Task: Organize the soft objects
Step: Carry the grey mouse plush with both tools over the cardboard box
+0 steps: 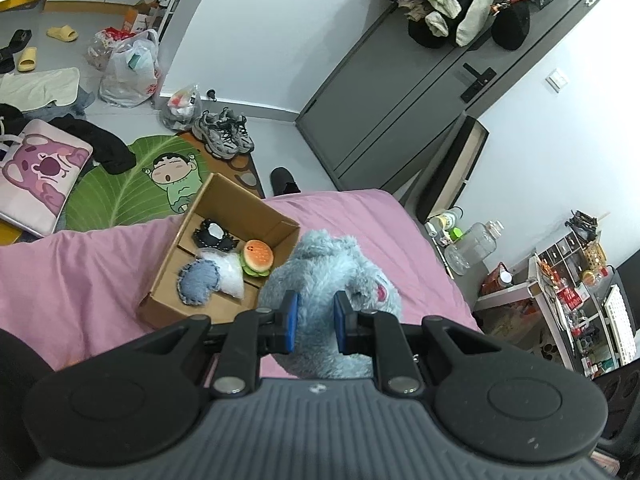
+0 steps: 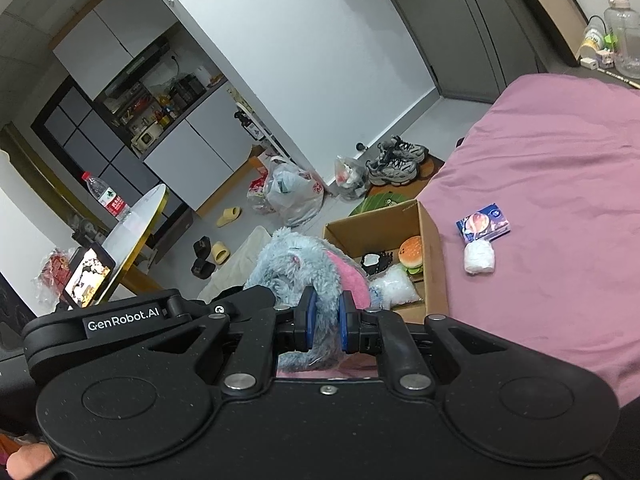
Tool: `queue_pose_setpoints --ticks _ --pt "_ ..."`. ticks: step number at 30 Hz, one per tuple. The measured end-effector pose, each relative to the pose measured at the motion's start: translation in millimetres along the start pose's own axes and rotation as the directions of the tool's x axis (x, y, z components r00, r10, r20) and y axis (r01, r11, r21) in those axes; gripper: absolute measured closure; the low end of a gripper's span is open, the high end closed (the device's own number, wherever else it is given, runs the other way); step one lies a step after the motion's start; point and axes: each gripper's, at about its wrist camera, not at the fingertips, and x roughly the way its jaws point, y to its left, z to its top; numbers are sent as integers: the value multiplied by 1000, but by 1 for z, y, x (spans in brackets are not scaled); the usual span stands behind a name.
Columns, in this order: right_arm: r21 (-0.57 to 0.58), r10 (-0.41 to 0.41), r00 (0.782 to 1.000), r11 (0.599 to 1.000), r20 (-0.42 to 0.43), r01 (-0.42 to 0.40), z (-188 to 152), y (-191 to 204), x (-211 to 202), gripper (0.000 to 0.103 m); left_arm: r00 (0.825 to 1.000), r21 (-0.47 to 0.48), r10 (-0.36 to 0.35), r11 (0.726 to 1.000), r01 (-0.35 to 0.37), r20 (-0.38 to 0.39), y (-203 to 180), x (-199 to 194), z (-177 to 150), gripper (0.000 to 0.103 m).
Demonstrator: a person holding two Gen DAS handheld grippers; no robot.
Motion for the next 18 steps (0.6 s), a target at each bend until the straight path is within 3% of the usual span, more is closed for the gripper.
queue_pose_setpoints --ticks 18 --pt "20 -61 991 998 -116 64 4 -12 66 90 995 -72 43 996 -50 -95 42 69 15 86"
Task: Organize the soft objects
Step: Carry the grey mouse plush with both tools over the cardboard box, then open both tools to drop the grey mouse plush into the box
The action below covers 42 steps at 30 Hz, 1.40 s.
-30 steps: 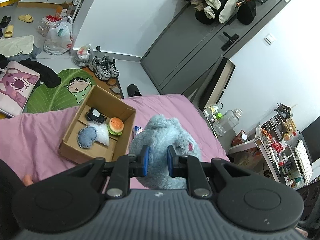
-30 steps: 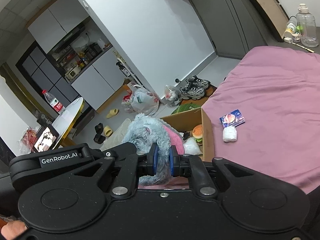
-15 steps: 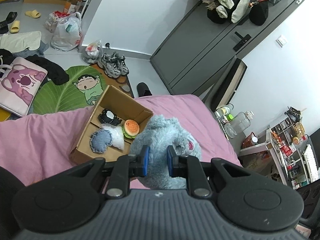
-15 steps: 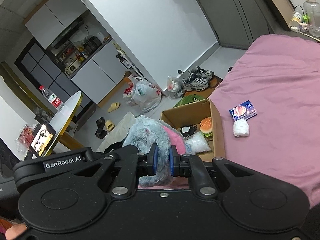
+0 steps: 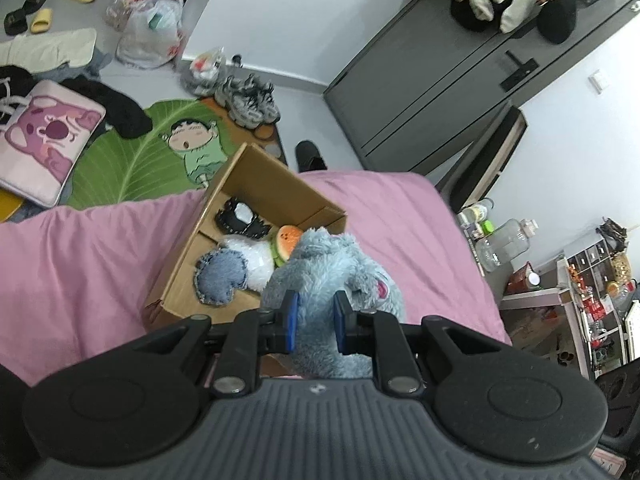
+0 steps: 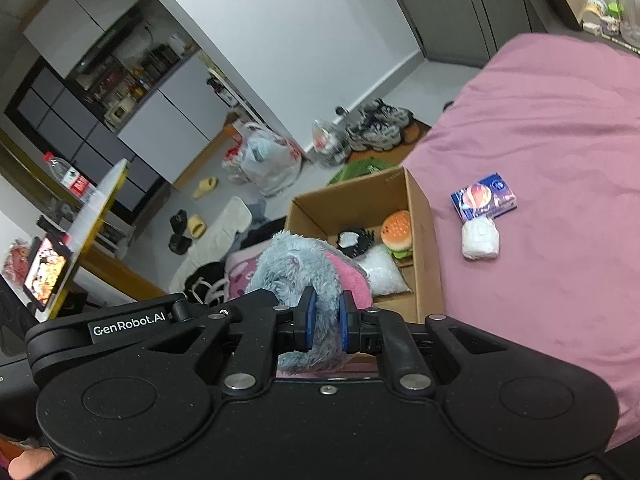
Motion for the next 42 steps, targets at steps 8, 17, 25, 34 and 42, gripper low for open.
queue_pose_setpoints --ticks 8,17,25,34,42 --pt "8 -40 998 999 -49 40 6 -5 24 90 998 -31 17 999 -18 -56 10 31 10 86" --pt "-5 -93 989 996 -115 93 9 -10 46 88 991 -57 44 997 -51 -126 20 62 16 86" --pt "-48 -148 976 989 -160 142 13 -8 63 87 981 -68 66 994 -80 -180 26 84 20 86" --pt "-100 -201 959 978 -201 184 16 -10 81 87 967 -57 102 991 -118 -232 28 106 22 86" --pt "-186 -250 933 961 -259 206 10 -3 99 79 951 -27 144 987 -158 -274 27 121 22 82"
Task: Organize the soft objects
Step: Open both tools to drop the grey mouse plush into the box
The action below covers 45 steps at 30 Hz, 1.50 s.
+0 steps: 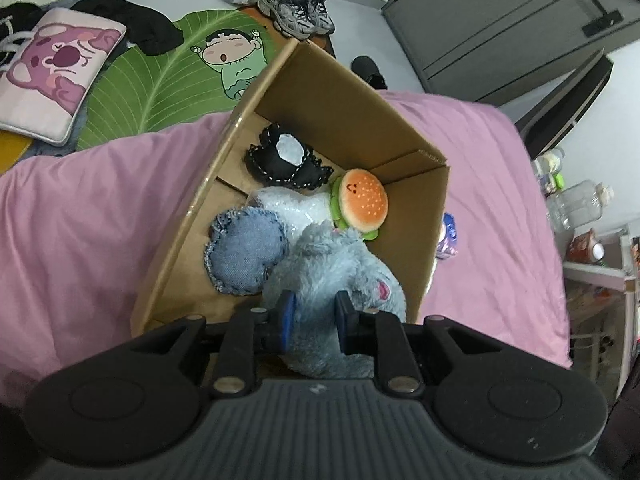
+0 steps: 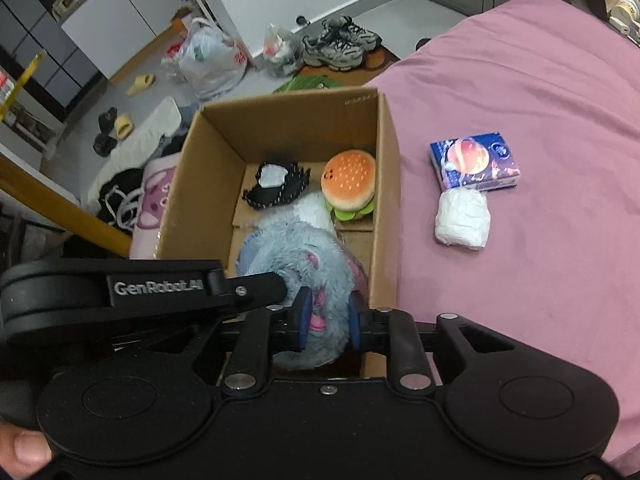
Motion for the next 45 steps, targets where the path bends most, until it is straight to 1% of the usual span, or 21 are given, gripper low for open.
queue_pose_setpoints --ticks 2,7,11,14,15,16,19,20,21,22,23,24,25,28,31,36,41,45 --pt "2 -2 1000 1000 -13 2 -1 -1 4 79 1000 10 24 1000 -24 -16 -2 5 0 82" --pt "0 9 1000 1000 -23 -8 0 0 2 78 999 1 42 999 -42 -26 -1 10 -1 81" --pt "16 24 1000 1000 -20 -24 1 -3 -2 73 998 2 56 998 -56 -28 -4 6 0 79" --pt "15 37 999 999 -2 -36 2 -3 -8 68 996 11 85 996 -84 -13 -8 -1 1 67" --pt "14 39 999 999 6 -39 2 -2 -11 65 995 13 96 995 -96 -5 -9 -4 1 60" --pt "12 42 999 999 14 -42 2 -2 -14 64 994 15 106 994 -106 5 -9 -7 1 56" --pt "-5 44 998 999 40 -44 1 1 -24 55 993 23 111 993 -112 38 -12 -19 0 52" --pt "-8 43 998 999 49 -43 0 1 -27 48 992 25 116 993 -117 49 -13 -22 -1 51" --pt "-9 42 997 999 58 -41 0 1 -30 46 991 24 119 992 -121 59 -13 -26 -1 47" --pt "-12 43 997 999 68 -42 -1 0 -33 42 990 24 117 993 -119 74 -14 -31 -2 41" --pt "-12 48 996 999 77 -47 -3 0 -36 36 990 25 114 993 -117 88 -14 -35 -3 38" --pt "-11 55 995 998 84 -54 -4 -1 -39 31 989 27 110 993 -113 100 -15 -39 -4 29" --pt "-8 61 994 998 93 -60 -5 -2 -43 30 987 29 107 993 -111 116 -15 -44 -6 25" --pt "-7 62 991 998 117 -61 -9 -4 -52 25 980 43 120 991 -128 161 -19 -55 -11 21" --pt "-3 71 988 997 137 -71 -14 -8 -60 21 971 66 127 988 -143 203 -22 -64 -19 21" --pt "23 71 981 997 182 -77 -26 -18 -76 17 951 85 107 987 -136 289 -25 -82 -35 21" --pt "56 68 971 995 231 -83 -34 -31 -94 13 947 99 89 987 -125 307 -29 -95 -47 21" --pt "82 70 962 992 262 -94 -40 -42 -106 12 943 122 97 982 -142 319 -32 -103 -57 21"
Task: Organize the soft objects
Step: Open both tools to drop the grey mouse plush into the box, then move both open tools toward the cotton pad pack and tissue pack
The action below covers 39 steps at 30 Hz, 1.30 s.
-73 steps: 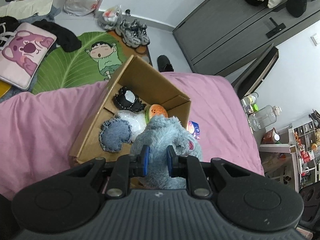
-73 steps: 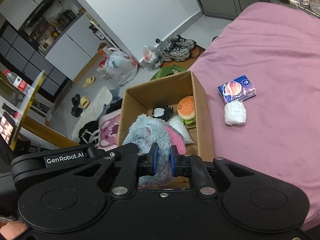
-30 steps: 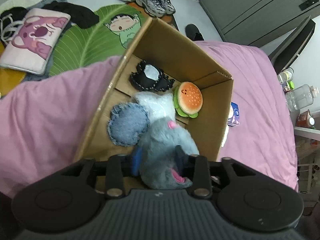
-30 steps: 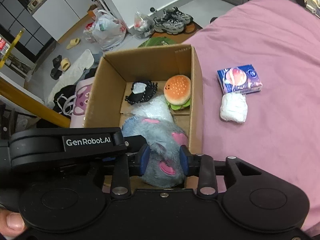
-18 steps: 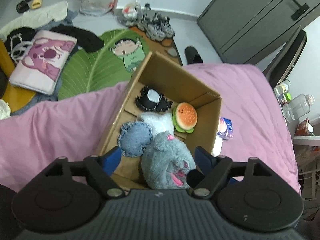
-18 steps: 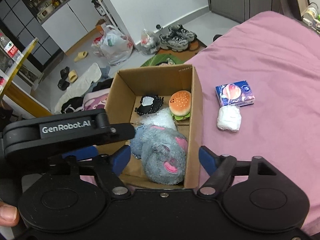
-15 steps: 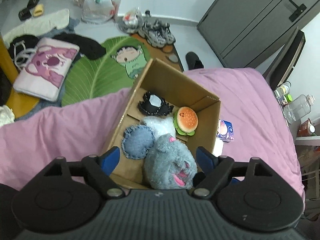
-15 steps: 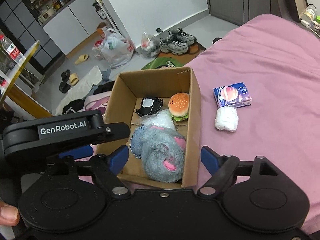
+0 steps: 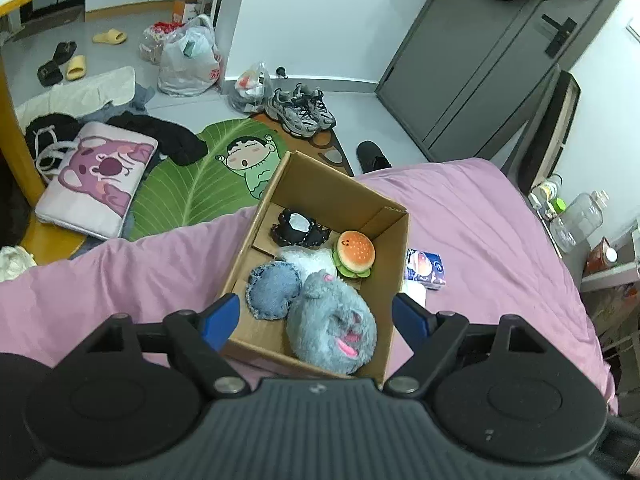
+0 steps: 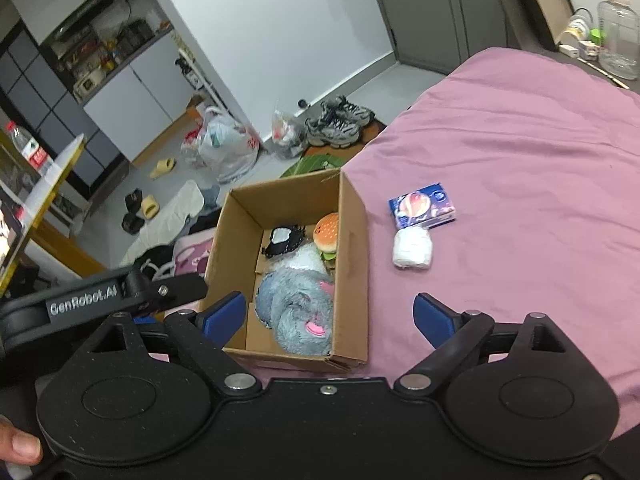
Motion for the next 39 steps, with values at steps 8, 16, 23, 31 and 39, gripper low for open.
queue_pose_setpoints --ticks 8,16,23,31,39 --pt "21 11 997 1000 72 -12 -2 -6 -28 10 999 43 16 999 -18 46 -9 -33 -8 19" --pt "9 35 993 999 111 -36 -13 -4 -46 10 997 75 22 997 -27 77 -14 -61 -22 8" --pt "-8 49 987 999 154 -49 -18 -4 -73 7 995 97 10 995 -20 102 -22 -83 -34 8" --pt "-18 57 978 998 199 -54 -21 -10 -102 0 991 121 5 992 -21 137 -33 -106 -45 3" --pt "-58 46 977 998 207 -34 -23 -13 -121 0 989 150 -8 989 -14 147 -40 -124 -53 2"
